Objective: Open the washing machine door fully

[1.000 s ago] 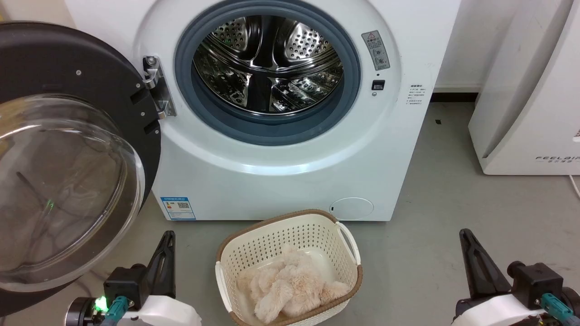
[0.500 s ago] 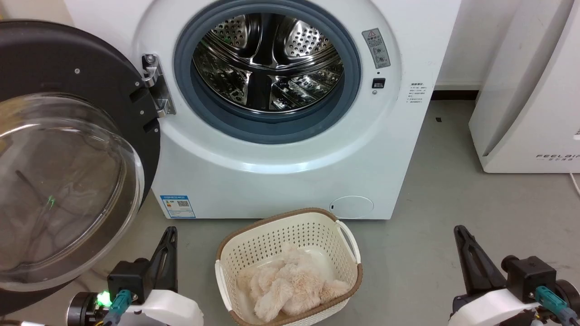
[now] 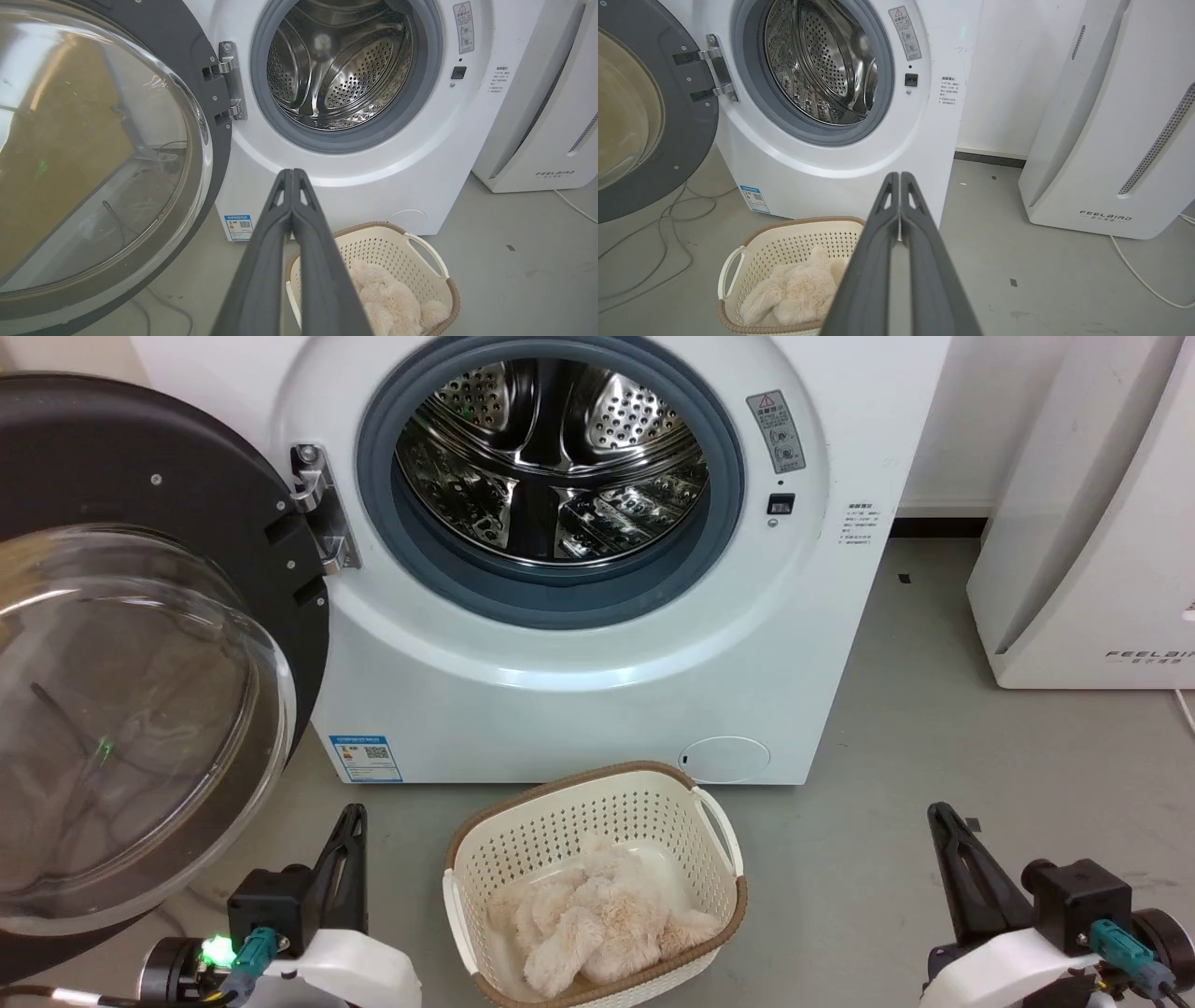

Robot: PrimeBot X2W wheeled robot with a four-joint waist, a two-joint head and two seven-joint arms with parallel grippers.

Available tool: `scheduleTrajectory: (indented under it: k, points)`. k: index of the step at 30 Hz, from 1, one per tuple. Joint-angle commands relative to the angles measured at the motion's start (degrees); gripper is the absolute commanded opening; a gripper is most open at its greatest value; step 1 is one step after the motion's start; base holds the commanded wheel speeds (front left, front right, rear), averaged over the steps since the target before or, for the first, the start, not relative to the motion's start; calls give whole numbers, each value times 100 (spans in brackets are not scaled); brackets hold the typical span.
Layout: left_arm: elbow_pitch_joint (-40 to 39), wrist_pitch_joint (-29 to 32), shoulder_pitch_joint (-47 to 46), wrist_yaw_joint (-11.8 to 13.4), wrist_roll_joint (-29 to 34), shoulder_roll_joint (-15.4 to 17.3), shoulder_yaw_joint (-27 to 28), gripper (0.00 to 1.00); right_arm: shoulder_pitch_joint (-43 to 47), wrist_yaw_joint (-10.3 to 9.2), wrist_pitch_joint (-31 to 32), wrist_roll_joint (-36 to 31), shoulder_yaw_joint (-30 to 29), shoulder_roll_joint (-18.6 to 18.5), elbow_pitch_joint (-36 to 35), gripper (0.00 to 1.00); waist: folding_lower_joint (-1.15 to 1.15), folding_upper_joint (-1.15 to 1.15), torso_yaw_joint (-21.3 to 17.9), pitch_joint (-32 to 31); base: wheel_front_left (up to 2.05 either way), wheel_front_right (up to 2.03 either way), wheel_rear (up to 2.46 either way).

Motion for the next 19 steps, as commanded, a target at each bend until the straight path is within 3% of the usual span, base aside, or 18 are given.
scheduleTrajectory:
  k: [1,19]
  points:
    - [-35,29,-81,31,68,4,-11,0,-103,4,30,-26,15,16,-33,0,0,0,0,2,0,0,0]
    - [-95,240,-116,113,144,5,-69,0,-167,5,242,-152,61,18,-54,0,0,0,0,46,0,0,0]
